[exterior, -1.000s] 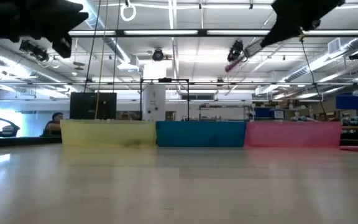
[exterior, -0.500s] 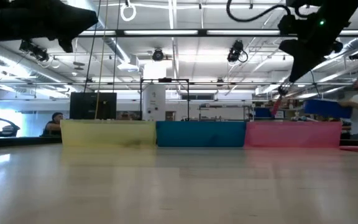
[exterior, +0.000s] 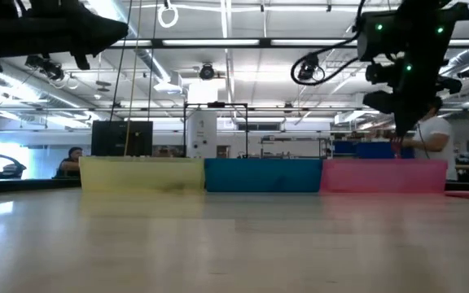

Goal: Sort silverware by color (type)
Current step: Put the bottom pink fork into the red bin

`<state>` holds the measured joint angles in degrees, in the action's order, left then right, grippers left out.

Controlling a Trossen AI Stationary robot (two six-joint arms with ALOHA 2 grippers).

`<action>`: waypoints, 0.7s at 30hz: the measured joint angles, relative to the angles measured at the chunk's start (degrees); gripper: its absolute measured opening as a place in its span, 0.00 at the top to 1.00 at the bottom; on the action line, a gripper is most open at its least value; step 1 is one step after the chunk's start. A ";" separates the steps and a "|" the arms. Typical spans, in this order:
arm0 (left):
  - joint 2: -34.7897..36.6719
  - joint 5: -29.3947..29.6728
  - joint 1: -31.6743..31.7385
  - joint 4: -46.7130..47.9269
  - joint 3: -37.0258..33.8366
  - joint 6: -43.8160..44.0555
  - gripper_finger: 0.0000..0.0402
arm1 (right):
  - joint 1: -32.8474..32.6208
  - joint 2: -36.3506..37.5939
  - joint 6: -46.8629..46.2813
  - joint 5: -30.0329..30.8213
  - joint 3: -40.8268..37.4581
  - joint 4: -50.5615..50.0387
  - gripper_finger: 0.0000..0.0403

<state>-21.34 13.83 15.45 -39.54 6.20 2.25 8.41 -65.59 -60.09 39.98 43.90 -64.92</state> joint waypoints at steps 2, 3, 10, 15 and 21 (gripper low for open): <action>0.02 -1.70 0.79 3.12 0.00 0.44 0.81 | 2.31 -0.07 0.31 -1.23 -0.97 1.20 0.99; -0.05 -2.21 0.88 5.31 -0.02 1.06 0.81 | 3.42 -0.15 0.70 -1.88 -1.32 1.85 0.99; -2.75 -2.46 1.63 4.05 -0.11 0.12 0.81 | 11.24 -3.07 7.86 -4.21 -1.58 8.46 0.99; -3.07 -2.48 2.19 3.07 -0.07 -1.74 0.81 | 16.31 -6.05 17.26 -6.14 -1.58 17.84 0.98; -3.06 -2.53 2.18 3.61 -0.07 -1.61 0.81 | 19.21 -7.89 21.94 -6.85 -1.58 23.34 0.95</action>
<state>-24.40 11.30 17.63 -35.94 6.13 0.64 27.62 -73.48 -38.15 33.13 42.33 -41.59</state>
